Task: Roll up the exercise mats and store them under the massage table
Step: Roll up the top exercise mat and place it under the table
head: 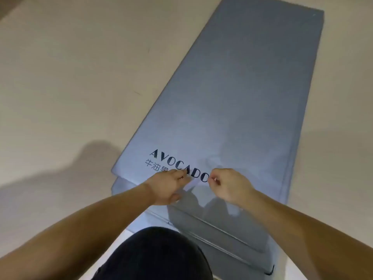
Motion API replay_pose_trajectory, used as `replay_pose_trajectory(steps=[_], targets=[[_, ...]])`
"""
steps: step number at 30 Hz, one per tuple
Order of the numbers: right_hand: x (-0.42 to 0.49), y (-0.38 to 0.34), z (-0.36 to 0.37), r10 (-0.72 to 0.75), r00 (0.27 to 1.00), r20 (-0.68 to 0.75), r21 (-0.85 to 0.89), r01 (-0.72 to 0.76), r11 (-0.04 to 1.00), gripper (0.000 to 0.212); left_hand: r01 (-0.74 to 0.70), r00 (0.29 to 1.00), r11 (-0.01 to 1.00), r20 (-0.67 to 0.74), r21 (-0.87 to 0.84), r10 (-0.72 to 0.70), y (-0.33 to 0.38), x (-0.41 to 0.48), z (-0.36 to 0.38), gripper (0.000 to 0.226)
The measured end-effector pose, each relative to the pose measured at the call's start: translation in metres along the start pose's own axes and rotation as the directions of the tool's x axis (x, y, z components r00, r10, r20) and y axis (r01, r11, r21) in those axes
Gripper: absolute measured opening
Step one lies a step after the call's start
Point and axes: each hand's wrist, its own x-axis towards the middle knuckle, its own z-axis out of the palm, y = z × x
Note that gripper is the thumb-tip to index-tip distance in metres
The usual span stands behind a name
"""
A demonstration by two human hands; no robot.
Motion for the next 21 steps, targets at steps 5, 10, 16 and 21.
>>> replay_pose_trajectory(steps=[5, 10, 16, 21], targets=[[0.022, -0.003, 0.046, 0.006, 0.997, 0.083, -0.047, -0.002, 0.999, 0.024, -0.117, 0.992, 0.944, -0.017, 0.309, 0.128, -0.013, 0.010, 0.059, 0.091], [0.023, -0.003, 0.069, 0.111, 0.965, 0.236, -0.014, -0.111, 0.994, 0.034, -0.098, 0.972, 0.833, -0.127, 0.545, 0.198, -0.018, 0.007, 0.087, 0.059], [0.009, -0.024, 0.043, 0.082, 0.917, 0.391, -0.184, -0.009, 0.983, 0.072, -0.171, 0.866, 0.849, -0.334, 0.500, 0.371, -0.021, 0.006, 0.076, 0.020], [0.008, -0.028, 0.008, 0.104, 0.964, 0.246, -0.110, -0.078, 0.991, 0.015, 0.077, 0.703, 0.950, -0.692, 0.303, 0.164, -0.017, 0.033, 0.011, 0.040]])
